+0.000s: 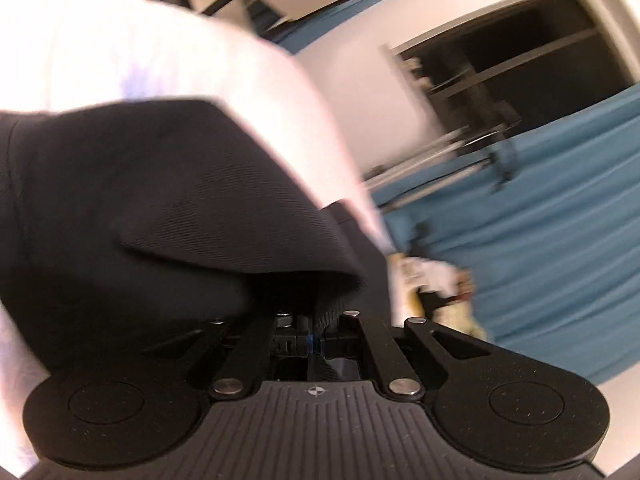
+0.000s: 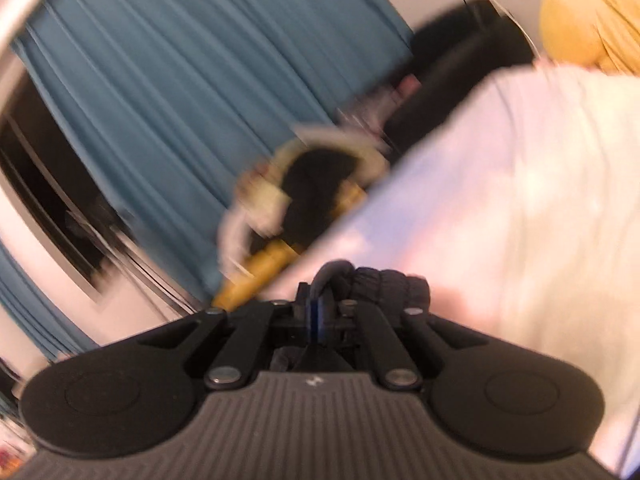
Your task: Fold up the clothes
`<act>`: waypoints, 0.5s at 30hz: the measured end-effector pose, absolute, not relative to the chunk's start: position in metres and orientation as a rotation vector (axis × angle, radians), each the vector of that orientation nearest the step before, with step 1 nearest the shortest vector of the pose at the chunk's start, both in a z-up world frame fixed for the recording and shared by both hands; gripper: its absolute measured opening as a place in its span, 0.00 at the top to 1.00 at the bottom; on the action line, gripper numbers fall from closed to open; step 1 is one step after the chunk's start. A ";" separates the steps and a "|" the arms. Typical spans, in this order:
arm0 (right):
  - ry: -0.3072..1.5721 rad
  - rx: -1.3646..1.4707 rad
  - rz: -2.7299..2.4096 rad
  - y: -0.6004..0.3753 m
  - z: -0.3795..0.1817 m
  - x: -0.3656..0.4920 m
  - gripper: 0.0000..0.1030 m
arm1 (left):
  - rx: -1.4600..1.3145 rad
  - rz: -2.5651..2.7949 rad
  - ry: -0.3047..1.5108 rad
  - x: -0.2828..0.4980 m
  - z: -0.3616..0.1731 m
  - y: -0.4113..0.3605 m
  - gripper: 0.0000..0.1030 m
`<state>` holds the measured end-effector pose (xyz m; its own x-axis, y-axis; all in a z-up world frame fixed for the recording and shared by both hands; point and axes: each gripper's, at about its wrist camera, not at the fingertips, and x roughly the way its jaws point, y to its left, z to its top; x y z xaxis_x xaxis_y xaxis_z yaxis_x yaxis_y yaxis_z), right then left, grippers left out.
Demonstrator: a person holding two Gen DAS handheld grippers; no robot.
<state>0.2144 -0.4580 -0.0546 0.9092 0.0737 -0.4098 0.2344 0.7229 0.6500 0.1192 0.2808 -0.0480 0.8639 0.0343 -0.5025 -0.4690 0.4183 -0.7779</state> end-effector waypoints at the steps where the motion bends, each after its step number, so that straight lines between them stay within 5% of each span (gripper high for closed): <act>1: 0.463 0.782 -0.119 -0.459 -0.065 0.216 0.96 | -1.121 0.341 0.457 0.121 -0.054 0.283 0.96; 10: 0.425 0.882 -0.087 -0.473 -0.062 0.214 0.93 | -1.164 0.348 0.452 0.099 -0.039 0.276 0.93; 11: 0.396 0.874 -0.067 -0.471 -0.057 0.213 0.96 | -1.136 0.352 0.454 0.087 -0.031 0.270 0.83; 14: 0.311 0.820 0.016 -0.456 -0.034 0.204 0.96 | -1.021 0.366 0.429 0.070 0.002 0.255 0.26; 15: 0.291 0.804 0.058 -0.448 -0.026 0.201 0.96 | -0.955 0.366 0.388 0.062 0.013 0.249 0.24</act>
